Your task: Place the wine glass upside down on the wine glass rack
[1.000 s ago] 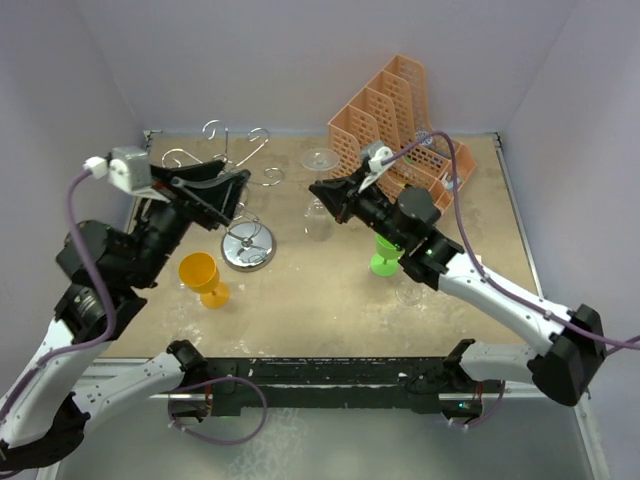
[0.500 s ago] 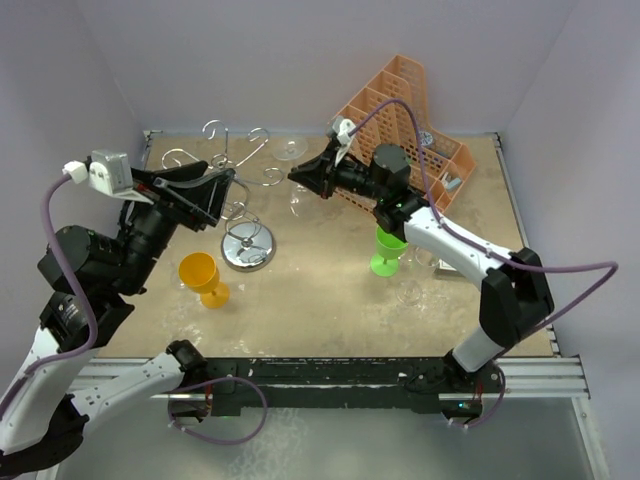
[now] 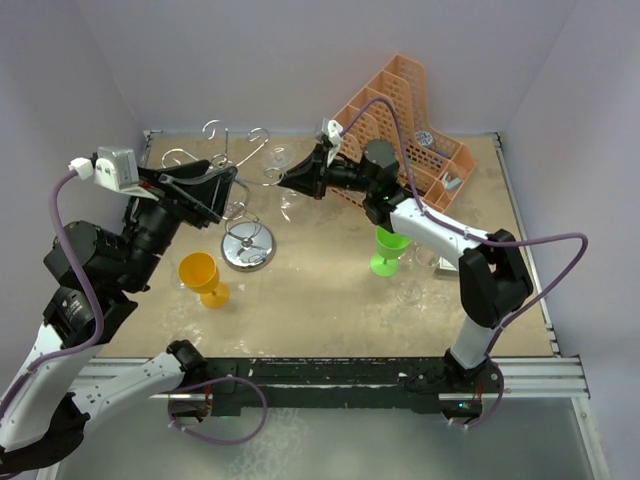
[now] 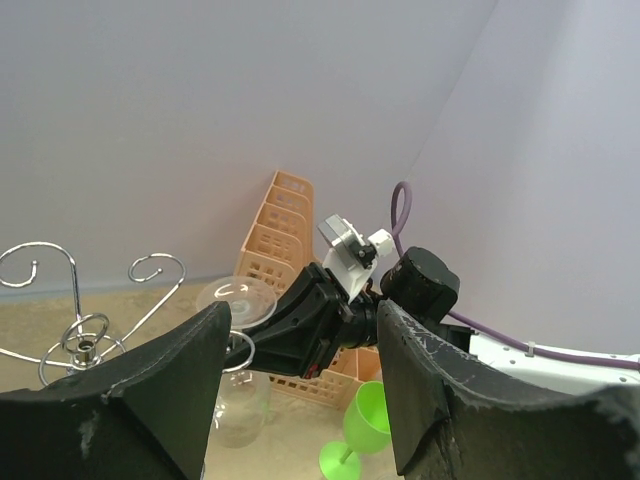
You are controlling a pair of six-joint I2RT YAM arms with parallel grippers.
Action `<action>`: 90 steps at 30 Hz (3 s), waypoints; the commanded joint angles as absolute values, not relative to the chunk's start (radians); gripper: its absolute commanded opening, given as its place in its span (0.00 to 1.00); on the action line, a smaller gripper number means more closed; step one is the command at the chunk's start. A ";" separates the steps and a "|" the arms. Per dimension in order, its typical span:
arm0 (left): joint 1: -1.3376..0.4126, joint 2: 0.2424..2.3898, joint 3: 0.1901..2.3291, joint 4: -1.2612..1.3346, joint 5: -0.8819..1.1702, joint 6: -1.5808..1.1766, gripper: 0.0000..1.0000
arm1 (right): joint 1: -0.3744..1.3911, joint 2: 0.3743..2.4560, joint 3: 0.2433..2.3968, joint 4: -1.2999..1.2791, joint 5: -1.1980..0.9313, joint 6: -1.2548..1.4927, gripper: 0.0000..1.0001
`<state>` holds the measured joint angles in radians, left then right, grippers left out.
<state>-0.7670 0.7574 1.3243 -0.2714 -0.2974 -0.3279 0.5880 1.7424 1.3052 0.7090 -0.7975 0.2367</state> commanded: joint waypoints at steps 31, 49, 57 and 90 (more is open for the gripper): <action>-0.767 0.745 1.358 -0.254 -0.331 -0.297 0.58 | 0.655 1.766 1.346 0.962 -0.920 0.411 0.00; -0.767 0.736 1.340 -0.254 -0.342 -0.295 0.58 | 0.655 1.691 1.244 0.994 -0.776 0.387 0.00; -0.767 0.728 1.336 -0.259 -0.349 -0.294 0.58 | 0.655 1.702 1.244 1.012 -0.672 0.411 0.00; -0.766 0.725 1.332 -0.265 -0.360 -0.289 0.59 | 0.653 1.673 1.150 1.108 -0.554 0.436 0.00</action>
<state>-0.7670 0.7280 1.3289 -0.2794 -0.3531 -0.3134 0.6552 1.7054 1.1324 1.0332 -0.5919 0.4286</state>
